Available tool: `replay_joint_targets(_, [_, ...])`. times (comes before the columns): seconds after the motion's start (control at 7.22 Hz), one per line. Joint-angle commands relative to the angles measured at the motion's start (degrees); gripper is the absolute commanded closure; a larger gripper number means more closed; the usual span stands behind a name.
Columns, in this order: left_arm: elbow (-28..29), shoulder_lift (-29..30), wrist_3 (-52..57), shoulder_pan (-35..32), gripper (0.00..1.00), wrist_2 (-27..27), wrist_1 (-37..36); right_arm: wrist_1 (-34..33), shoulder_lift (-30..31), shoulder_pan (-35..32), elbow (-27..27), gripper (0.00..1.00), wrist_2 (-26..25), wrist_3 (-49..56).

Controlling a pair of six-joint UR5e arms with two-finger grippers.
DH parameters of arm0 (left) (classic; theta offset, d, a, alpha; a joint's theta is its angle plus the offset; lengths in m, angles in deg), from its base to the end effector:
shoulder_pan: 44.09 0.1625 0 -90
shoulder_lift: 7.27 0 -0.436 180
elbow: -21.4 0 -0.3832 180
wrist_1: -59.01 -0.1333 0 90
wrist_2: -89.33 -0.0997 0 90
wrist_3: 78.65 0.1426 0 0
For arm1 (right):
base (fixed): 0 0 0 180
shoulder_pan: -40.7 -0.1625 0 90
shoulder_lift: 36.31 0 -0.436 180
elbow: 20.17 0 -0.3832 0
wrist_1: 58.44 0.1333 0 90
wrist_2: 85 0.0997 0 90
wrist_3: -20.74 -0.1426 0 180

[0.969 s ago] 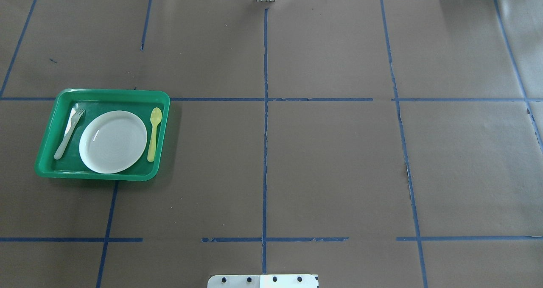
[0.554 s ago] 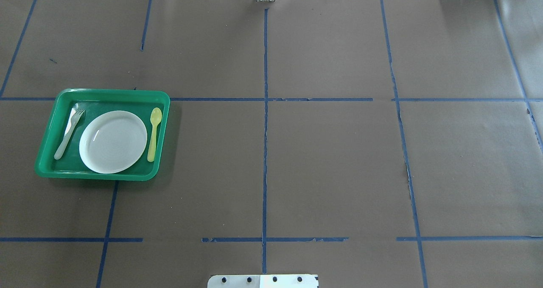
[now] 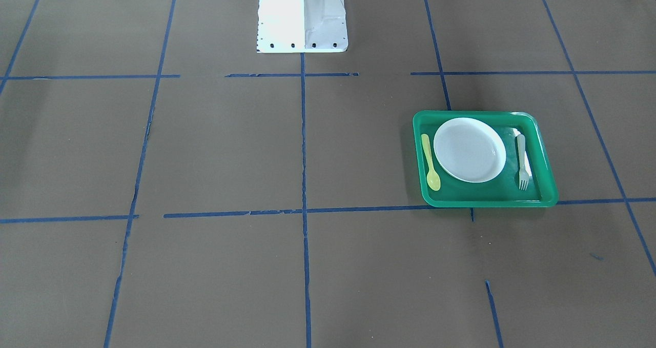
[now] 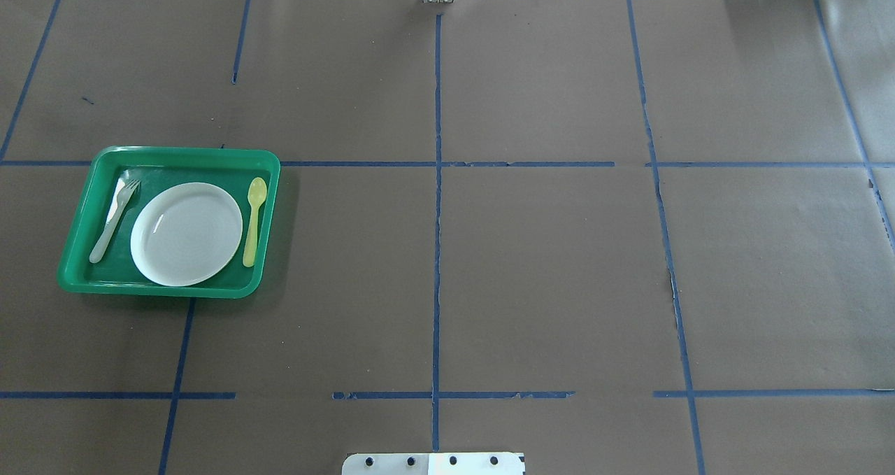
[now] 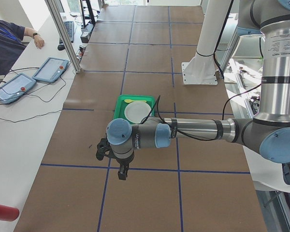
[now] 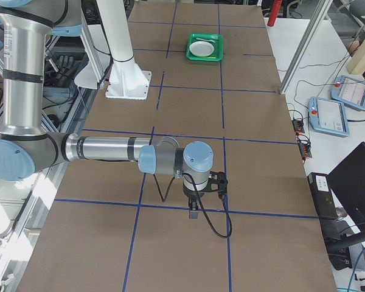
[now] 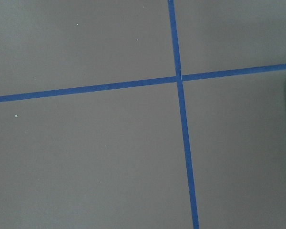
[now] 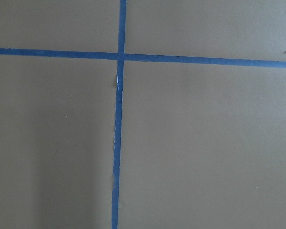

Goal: Place fork

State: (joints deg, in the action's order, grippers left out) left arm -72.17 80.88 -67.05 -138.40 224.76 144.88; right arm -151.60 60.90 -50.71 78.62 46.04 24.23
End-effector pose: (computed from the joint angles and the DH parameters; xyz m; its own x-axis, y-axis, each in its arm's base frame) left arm -0.0665 -0.4607 0.6909 0.6984 0.1194 -0.7057 -0.0667 0.9926 0.1019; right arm 0.0501 -0.4239 0.6948 0.7537 -0.0242 0.6568 0.0213 0.9997 0.0124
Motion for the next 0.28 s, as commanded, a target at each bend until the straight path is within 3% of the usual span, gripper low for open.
replay_joint_targets(0.0, [-0.12,-0.09,0.0,0.0,0.0,0.01,0.0,0.0,0.0,0.0,0.0,0.0,0.0,-0.06])
replay_joint_targets(0.14, [-0.12,-0.09,0.0,0.0,0.0,0.09,0.0,0.0,0.0,0.0,0.0,0.0,0.0,0.03])
